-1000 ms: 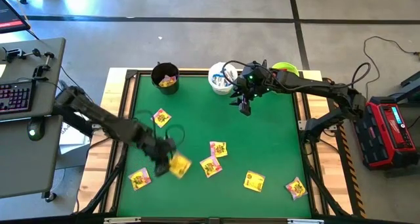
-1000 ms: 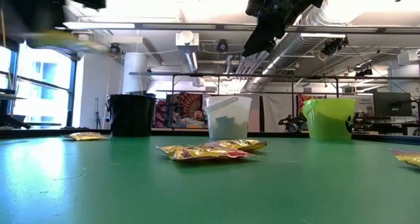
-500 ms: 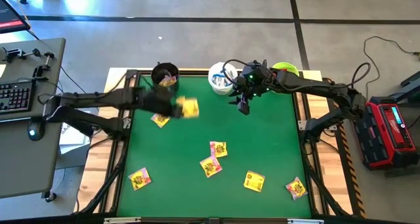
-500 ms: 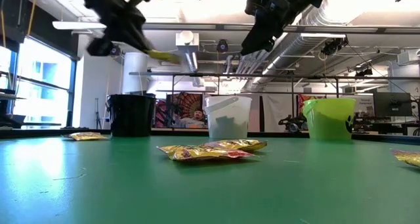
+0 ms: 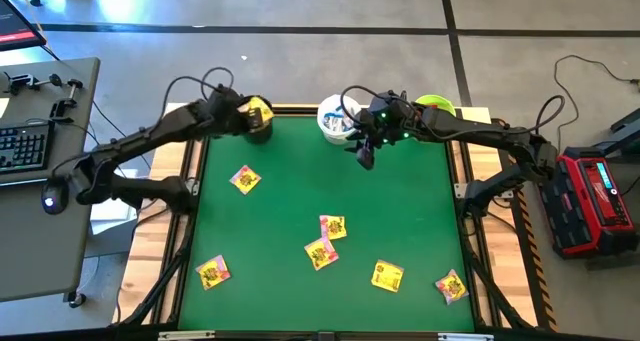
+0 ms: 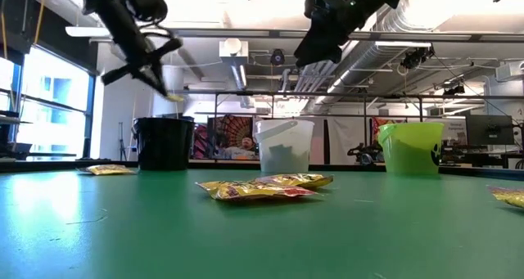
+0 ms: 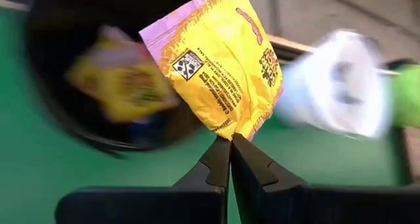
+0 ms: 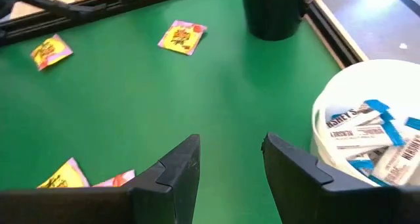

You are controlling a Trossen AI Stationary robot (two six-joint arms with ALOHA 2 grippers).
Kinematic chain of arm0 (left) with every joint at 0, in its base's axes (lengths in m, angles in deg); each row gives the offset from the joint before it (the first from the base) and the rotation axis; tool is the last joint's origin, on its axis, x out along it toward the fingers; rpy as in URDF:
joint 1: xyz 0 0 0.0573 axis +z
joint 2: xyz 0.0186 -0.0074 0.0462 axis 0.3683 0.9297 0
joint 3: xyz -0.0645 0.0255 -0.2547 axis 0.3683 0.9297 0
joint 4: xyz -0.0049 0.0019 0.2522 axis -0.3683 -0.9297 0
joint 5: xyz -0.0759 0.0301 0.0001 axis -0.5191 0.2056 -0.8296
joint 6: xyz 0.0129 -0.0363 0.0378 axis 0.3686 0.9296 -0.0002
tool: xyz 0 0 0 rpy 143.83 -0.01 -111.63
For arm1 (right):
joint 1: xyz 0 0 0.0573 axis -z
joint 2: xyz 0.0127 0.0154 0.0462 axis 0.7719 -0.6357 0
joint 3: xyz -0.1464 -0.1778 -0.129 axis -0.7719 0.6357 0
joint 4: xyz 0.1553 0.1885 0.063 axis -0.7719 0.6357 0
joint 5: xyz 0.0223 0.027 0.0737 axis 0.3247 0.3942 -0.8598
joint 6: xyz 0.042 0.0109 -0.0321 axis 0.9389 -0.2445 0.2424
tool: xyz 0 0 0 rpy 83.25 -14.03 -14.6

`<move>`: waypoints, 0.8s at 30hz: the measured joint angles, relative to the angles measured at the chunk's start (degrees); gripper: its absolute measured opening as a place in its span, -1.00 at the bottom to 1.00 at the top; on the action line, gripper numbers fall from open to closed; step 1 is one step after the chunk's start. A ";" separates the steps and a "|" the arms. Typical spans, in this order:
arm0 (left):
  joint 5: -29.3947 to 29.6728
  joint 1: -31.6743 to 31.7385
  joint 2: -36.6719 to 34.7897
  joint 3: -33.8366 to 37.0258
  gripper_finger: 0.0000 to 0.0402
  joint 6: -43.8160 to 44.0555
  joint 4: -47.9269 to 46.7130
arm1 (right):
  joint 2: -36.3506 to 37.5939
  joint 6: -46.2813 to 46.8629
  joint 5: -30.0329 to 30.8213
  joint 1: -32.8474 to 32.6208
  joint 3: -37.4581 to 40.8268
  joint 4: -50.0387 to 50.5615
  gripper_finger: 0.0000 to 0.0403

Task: Sort candy by brand, put in halloween buckets
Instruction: Put the yellow candy into the black bucket

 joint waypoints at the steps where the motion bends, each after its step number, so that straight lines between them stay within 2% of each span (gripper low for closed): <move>1: -0.02 1.66 0.00 0.00 -1.00 -1.55 -1.69 | 0.00 0.66 0.65 0.00 0.00 -0.11 -0.24; 3: -0.62 5.02 0.01 0.00 -1.00 -6.06 -3.51 | 0.00 2.84 2.61 0.00 0.00 -0.52 -0.24; 8: -7.15 12.75 1.15 0.00 -1.00 -15.76 -3.00 | 0.00 9.79 7.07 0.00 0.00 -1.64 -0.24; 14: -14.75 17.56 7.69 -0.23 -1.00 -24.51 -1.50 | 0.00 13.41 8.22 0.02 0.00 -2.84 -0.24; 19: -14.71 17.56 13.18 -4.40 -1.00 -31.04 -5.47 | 0.00 14.42 8.20 0.00 0.00 -2.84 -0.24; 24: -9.62 17.16 17.19 -11.32 -1.00 -38.90 -12.61 | 0.00 14.85 7.79 0.02 0.00 -2.82 -0.24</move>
